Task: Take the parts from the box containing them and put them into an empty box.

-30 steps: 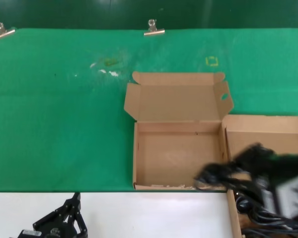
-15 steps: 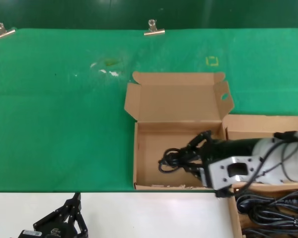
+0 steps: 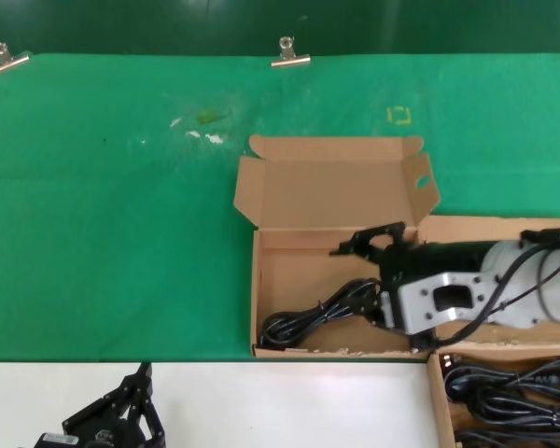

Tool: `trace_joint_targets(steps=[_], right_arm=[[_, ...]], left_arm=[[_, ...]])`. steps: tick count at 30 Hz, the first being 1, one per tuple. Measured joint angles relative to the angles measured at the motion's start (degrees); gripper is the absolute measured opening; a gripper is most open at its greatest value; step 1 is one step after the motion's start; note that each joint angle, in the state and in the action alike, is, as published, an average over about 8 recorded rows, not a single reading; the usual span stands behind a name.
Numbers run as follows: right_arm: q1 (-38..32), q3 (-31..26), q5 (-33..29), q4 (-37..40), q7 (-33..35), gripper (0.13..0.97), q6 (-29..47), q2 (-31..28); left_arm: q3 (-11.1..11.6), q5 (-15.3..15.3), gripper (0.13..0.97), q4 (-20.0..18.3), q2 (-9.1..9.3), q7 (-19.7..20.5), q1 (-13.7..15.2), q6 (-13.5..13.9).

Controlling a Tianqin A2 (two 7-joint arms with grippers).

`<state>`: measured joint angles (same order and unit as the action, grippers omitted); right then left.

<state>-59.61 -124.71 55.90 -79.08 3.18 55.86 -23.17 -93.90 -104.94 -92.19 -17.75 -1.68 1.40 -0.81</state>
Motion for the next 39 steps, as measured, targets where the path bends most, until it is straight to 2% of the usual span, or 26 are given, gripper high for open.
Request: trace_joint_targets(steps=[8,9,14,17,21,26,29,33,39], right_arm=[[0.66,2.22,3.91,-2.88,-0.11,0.46,1.09,-3.16],[0.73,2.35,4.18,-3.03,-0.11,0.46,1.14,-3.34],[1.18,2.69,4.74,-3.24,-0.11,0.59,0.85,-3.49],[2.11,3.17,5.43,-3.4,-0.15,0.668,-0.05,-3.35],[4.34,4.33,7.05,-3.75,-0.27,0.73,-2.22,-2.98],[7.9,6.18,9.63,-4.32,-0.47,0.833,-5.68,-2.4],[10.2,7.38,11.3,-4.69,-0.6,0.858,-7.88,-2.03],[13.3,8.99,13.56,-5.19,-0.76,0.908,-10.89,-1.53],[17.95,11.4,16.94,-5.93,-0.99,0.933,-15.43,-0.78]], left_arm=[[0.0,0.0,0.149,0.0,0.0,0.0,0.0,0.0],[0.0,0.0,0.149,0.0,0.0,0.0,0.0,0.0],[0.01,0.01,0.156,0.0,0.0,0.0,-0.01,0.0],[0.04,0.03,0.168,0.01,0.01,0.0,-0.03,0.01],[0.13,0.11,0.179,0.03,0.03,0.06,-0.09,0.05],[0.27,0.22,0.239,0.06,0.07,0.19,-0.17,0.1],[0.35,0.29,0.275,0.08,0.09,0.26,-0.22,0.13],[0.47,0.38,0.275,0.11,0.12,0.35,-0.3,0.17],[0.65,0.53,0.396,0.15,0.16,0.49,-0.41,0.24]])
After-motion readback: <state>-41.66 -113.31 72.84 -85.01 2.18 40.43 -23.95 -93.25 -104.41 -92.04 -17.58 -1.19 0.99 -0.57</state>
